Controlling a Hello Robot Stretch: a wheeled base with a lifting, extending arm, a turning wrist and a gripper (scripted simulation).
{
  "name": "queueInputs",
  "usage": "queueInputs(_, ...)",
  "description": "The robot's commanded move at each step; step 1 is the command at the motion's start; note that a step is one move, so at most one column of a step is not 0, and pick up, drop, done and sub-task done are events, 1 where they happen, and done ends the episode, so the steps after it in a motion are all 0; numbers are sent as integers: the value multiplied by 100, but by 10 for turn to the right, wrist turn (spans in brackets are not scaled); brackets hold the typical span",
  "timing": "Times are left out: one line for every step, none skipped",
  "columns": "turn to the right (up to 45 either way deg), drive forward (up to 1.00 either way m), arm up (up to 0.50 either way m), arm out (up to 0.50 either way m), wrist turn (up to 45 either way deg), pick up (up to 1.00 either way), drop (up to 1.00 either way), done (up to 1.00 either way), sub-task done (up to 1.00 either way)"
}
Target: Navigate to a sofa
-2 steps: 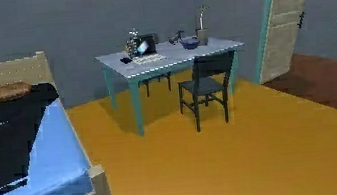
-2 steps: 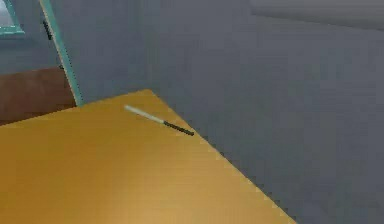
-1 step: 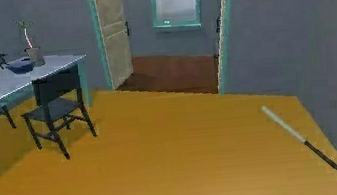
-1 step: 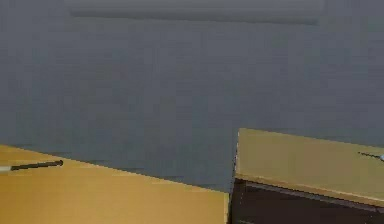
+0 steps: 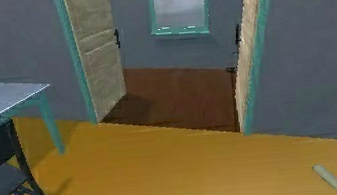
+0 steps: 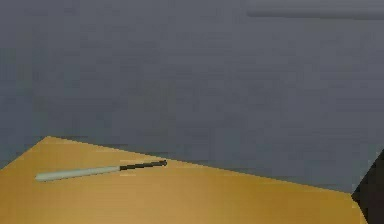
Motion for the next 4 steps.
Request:
queueInputs(0,100,0,0,0,0,0,0,0)
queueInputs(0,100,0,0,0,0,0,0,0)
queueInputs(0,100,0,0,0,0,0,0,0)
queueInputs(0,30,0,0,0,0,0,0,0)
